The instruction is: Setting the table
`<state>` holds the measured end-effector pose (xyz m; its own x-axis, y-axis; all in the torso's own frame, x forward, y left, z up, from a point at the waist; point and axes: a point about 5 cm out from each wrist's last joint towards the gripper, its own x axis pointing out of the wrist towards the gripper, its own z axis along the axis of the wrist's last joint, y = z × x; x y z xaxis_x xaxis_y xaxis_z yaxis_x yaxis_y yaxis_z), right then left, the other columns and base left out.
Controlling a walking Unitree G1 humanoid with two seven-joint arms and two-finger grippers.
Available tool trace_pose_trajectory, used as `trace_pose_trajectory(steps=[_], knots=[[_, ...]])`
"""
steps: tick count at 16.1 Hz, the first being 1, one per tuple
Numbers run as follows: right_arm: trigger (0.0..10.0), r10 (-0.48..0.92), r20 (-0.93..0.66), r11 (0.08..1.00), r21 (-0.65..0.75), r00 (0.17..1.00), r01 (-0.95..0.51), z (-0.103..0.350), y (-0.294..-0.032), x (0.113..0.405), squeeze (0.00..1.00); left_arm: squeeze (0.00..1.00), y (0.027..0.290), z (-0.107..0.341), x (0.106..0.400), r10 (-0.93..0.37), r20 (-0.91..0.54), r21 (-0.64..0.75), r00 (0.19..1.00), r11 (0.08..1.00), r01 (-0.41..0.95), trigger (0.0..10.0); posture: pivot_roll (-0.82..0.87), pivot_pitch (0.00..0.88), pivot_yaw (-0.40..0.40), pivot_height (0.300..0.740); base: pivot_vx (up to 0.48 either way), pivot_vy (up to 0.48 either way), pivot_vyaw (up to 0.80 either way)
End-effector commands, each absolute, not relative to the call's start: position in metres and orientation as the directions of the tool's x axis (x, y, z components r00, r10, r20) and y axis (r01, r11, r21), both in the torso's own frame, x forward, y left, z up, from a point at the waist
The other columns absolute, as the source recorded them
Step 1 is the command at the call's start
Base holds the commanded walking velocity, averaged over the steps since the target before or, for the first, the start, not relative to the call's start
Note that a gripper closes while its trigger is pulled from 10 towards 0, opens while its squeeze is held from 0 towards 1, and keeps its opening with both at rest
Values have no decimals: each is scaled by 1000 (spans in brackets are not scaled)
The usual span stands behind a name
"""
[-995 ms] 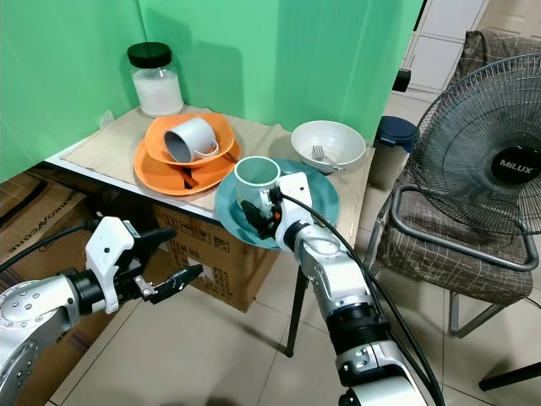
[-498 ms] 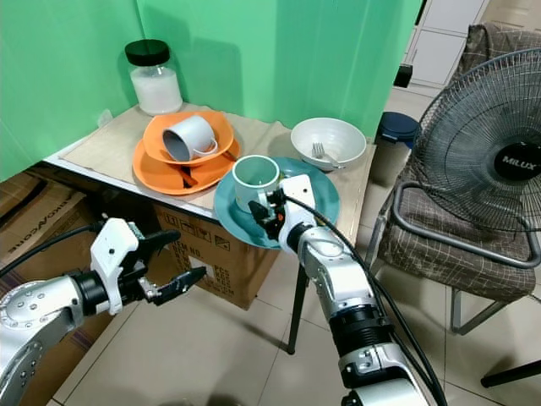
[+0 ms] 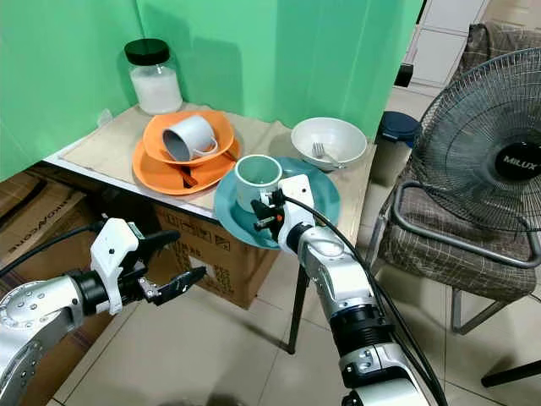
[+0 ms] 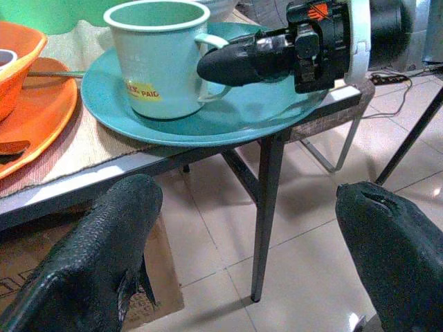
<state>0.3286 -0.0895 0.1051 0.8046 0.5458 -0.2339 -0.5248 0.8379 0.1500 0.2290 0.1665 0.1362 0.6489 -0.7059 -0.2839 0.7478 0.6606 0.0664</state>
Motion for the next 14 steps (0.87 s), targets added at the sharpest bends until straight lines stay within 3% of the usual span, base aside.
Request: trace_pose_trajectory(steps=[1,9,10,11,14], knots=[[0,554,-182,833,146,813,-534,117,-91,330,0,0,168,139,232,-705,-282,78,651,659,748,10000,67,18,16,740,0,0,0],[0,579,-16,810,130,815,-572,166,-112,324,0,0,167,156,239,-701,-219,111,679,673,731,10000,70,2,6,740,0,0,0],[1608,570,13,816,111,822,-567,176,-118,318,0,0,165,162,242,-688,-188,129,700,690,712,10000,70,2,6,740,0,0,0],[10000,544,51,835,59,837,-547,189,-132,303,0,0,158,173,251,-633,-120,161,765,748,644,10000,60,0,9,740,0,0,0],[10000,387,167,916,46,907,-400,206,-155,275,0,0,151,190,272,-487,0,211,874,854,476,10000,26,0,25,740,0,0,0]])
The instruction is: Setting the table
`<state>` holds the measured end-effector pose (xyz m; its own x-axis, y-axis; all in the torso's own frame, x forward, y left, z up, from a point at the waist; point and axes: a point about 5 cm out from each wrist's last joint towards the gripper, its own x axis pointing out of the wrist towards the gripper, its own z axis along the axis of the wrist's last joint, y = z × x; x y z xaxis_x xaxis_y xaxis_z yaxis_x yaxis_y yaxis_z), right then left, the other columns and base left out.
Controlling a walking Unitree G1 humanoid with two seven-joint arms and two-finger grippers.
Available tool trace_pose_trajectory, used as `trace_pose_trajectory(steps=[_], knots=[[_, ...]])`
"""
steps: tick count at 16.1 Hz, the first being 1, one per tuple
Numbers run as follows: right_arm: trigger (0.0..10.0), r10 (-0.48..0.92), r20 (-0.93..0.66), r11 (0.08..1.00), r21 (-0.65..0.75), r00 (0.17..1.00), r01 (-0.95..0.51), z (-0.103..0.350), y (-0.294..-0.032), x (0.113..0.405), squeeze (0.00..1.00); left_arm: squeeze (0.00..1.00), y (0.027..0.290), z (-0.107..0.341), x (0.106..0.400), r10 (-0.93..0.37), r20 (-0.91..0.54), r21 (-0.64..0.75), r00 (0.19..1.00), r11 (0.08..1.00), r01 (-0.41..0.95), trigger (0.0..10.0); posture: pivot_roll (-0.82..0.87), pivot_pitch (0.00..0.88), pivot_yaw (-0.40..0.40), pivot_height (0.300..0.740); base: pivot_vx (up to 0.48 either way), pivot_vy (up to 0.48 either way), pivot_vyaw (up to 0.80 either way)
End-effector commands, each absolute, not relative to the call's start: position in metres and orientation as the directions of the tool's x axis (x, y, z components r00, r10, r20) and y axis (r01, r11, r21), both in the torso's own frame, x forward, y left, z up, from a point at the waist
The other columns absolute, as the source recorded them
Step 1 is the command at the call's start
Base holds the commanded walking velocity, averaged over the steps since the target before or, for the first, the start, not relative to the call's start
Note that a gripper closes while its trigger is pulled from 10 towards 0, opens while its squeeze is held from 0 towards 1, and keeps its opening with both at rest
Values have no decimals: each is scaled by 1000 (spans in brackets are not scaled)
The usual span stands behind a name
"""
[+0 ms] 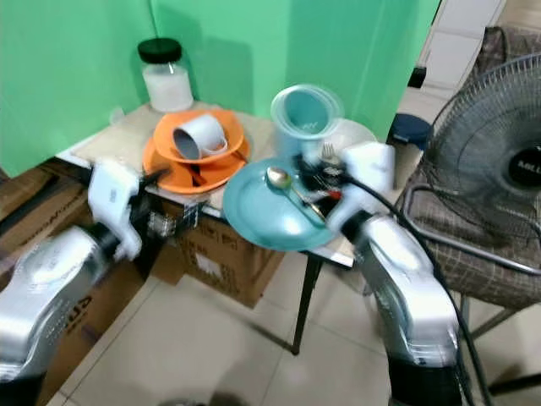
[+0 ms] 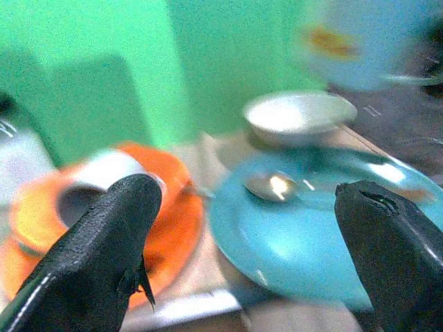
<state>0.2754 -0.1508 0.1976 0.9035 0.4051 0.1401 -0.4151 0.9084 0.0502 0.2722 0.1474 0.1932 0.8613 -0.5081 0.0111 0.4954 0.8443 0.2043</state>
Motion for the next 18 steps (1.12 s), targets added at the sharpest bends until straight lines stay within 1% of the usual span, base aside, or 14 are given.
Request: trace_pose_trajectory(steps=[1,2,3,5,7,8,10,12,13,15,17,18], knots=[[10000,310,193,945,42,931,-324,209,-163,269,0,0,152,192,277,-439,20,227,898,877,423,10000,11,0,26,740,0,0,-800],[10000,280,194,955,44,940,-294,208,-167,264,0,0,153,192,279,-410,30,220,912,892,394,10000,11,0,26,740,0,0,-800],[10000,217,195,969,77,957,-236,207,-173,255,0,0,153,190,279,-367,38,196,929,915,353,10000,-12,0,29,740,0,0,-800],[10000,185,187,975,87,965,-203,204,-177,249,0,0,151,188,278,-352,38,204,935,919,338,10000,-15,0,28,740,0,0,-800],[10000,152,132,985,65,980,-161,194,-181,244,0,0,147,188,279,-341,41,230,939,918,323,10000,-12,0,24,740,0,0,-800],[10000,138,108,985,86,985,-148,188,-182,244,0,0,147,190,282,-316,54,220,947,929,298,10000,-6,0,17,740,0,0,-788],[10000,129,86,971,191,988,-144,184,-181,245,0,0,151,189,281,-280,57,223,958,939,261,10000,5,0,0,740,0,0,-800],[10000,128,65,967,211,990,-139,182,-180,247,0,0,155,187,280,-260,55,228,964,943,242,10000,10,0,-7,740,0,0,-800],[10000,124,53,969,210,991,-132,181,-178,249,0,0,158,187,280,-244,57,232,968,946,225,10000,12,0,-11,740,0,0,-800],[10000,96,28,987,124,995,-99,177,-175,254,0,0,162,189,280,-209,63,229,976,955,189,10000,21,0,-11,740,0,0,-800],[10000,79,12,987,140,997,-80,174,-173,256,0,0,165,188,280,-200,51,196,978,963,187,10000,27,0,-3,740,0,0,-800],[10000,73,8,988,140,997,-73,173,-171,257,0,0,168,188,281,-172,43,203,984,966,160,10000,31,0,-2,740,0,0,-788]])
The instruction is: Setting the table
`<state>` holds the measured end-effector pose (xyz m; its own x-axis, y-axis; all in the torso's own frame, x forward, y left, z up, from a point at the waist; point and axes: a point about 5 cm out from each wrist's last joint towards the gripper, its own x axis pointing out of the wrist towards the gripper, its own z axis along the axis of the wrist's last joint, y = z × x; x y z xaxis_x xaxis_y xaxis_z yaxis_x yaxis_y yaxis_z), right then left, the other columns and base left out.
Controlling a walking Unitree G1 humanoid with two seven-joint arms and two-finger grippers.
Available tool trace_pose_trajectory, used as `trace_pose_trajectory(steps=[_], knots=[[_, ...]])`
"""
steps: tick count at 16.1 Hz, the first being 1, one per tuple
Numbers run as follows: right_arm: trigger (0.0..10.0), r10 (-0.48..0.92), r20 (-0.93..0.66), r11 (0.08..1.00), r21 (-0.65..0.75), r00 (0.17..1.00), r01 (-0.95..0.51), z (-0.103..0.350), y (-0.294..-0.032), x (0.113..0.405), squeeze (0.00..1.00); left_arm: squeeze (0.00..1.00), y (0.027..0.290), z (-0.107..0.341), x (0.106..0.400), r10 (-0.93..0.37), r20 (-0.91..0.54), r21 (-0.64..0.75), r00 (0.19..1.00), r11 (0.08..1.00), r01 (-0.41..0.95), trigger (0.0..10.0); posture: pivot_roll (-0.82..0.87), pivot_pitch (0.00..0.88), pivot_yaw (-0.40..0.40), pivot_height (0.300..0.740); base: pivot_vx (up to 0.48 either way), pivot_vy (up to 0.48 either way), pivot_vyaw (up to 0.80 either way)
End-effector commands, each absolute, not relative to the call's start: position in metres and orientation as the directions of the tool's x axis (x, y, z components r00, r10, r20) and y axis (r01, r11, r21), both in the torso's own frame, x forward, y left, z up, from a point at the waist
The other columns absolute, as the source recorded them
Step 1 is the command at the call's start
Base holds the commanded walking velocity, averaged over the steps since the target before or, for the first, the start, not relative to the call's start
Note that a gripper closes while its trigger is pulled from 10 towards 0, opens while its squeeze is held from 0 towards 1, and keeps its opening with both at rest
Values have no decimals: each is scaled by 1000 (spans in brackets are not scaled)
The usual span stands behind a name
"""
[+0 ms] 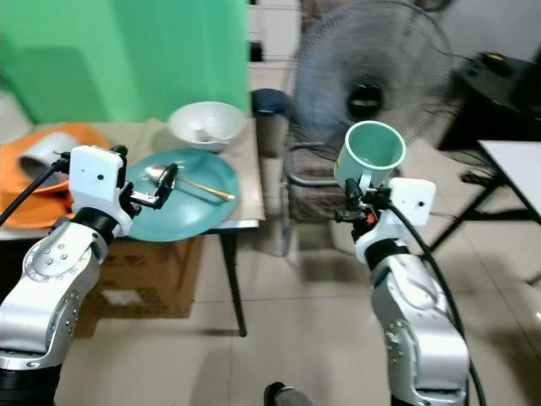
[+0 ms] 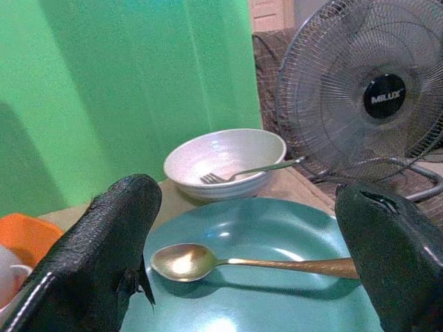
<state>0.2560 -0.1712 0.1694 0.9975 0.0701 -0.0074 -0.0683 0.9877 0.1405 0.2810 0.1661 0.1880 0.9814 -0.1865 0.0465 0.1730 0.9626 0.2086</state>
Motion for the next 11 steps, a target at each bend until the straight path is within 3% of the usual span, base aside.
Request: trace_pose_trajectory(steps=[1,6,11], knots=[[10000,39,16,993,110,999,-41,171,-169,257,0,0,173,187,281,-149,31,216,988,966,139,10000,36,0,-3,740,0,0,-788],[10000,95,-46,983,160,994,-86,158,-161,257,0,0,174,184,280,-127,26,224,992,968,118,10000,44,0,-12,740,0,0,-785],[10000,113,-45,982,154,993,-105,156,-162,259,0,0,170,185,278,-146,44,194,988,972,135,10000,44,0,-32,740,0,0,0]])
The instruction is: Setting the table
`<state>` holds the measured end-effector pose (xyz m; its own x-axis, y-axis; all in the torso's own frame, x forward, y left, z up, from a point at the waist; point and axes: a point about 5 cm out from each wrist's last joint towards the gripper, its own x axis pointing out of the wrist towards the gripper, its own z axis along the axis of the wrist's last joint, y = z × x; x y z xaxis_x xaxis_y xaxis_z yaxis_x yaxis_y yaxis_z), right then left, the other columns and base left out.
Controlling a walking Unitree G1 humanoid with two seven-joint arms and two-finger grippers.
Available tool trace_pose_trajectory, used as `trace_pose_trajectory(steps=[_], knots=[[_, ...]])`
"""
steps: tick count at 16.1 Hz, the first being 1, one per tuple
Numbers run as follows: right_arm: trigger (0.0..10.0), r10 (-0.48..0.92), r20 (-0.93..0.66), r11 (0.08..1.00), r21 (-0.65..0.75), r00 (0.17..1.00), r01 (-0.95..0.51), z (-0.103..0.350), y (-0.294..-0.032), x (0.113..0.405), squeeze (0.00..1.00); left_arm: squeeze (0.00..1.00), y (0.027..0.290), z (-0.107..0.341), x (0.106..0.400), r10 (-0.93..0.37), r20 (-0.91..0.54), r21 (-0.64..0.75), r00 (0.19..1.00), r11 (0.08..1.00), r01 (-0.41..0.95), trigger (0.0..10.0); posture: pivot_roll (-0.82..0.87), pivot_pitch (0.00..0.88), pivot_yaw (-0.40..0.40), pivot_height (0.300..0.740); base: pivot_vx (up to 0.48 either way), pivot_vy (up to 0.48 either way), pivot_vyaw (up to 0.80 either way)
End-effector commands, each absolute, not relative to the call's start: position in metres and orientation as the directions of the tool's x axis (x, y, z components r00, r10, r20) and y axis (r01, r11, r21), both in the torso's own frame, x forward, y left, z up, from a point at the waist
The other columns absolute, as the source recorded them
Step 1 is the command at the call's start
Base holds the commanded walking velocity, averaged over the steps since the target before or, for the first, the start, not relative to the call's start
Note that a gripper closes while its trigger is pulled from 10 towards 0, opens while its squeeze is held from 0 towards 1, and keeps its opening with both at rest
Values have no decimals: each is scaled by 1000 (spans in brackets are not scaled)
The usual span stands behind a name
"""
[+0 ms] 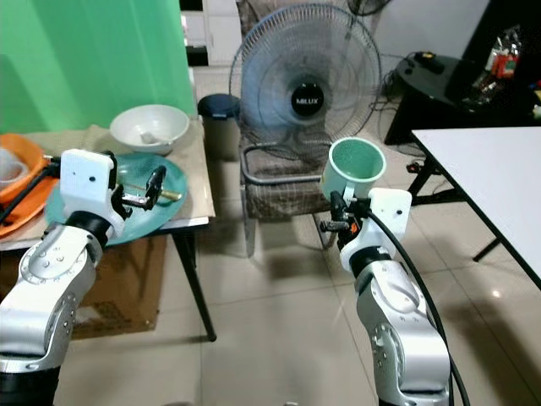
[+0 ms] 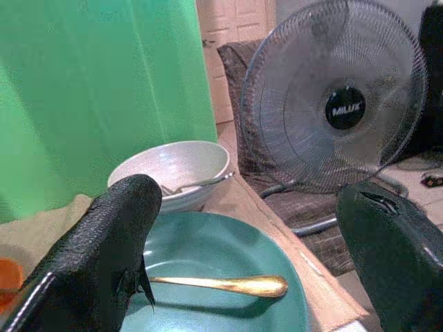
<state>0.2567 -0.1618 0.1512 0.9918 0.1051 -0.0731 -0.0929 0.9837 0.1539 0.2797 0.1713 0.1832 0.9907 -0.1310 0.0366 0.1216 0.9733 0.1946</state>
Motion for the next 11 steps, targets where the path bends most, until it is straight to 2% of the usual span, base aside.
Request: trace_pose_trajectory(steps=[1,3,11], knots=[[10000,111,-42,983,153,993,-103,157,-162,260,0,0,169,185,278,-153,46,198,987,970,141,10000,46,0,-35,740,0,0,0],[10000,103,-52,982,163,993,-93,156,-161,261,0,0,170,186,279,-154,47,202,987,969,142,10000,46,0,-33,740,0,0,0],[10000,66,-47,981,183,997,-57,156,-163,260,0,0,170,187,282,-194,43,210,980,961,181,10000,39,0,-14,740,386,0,-800]])
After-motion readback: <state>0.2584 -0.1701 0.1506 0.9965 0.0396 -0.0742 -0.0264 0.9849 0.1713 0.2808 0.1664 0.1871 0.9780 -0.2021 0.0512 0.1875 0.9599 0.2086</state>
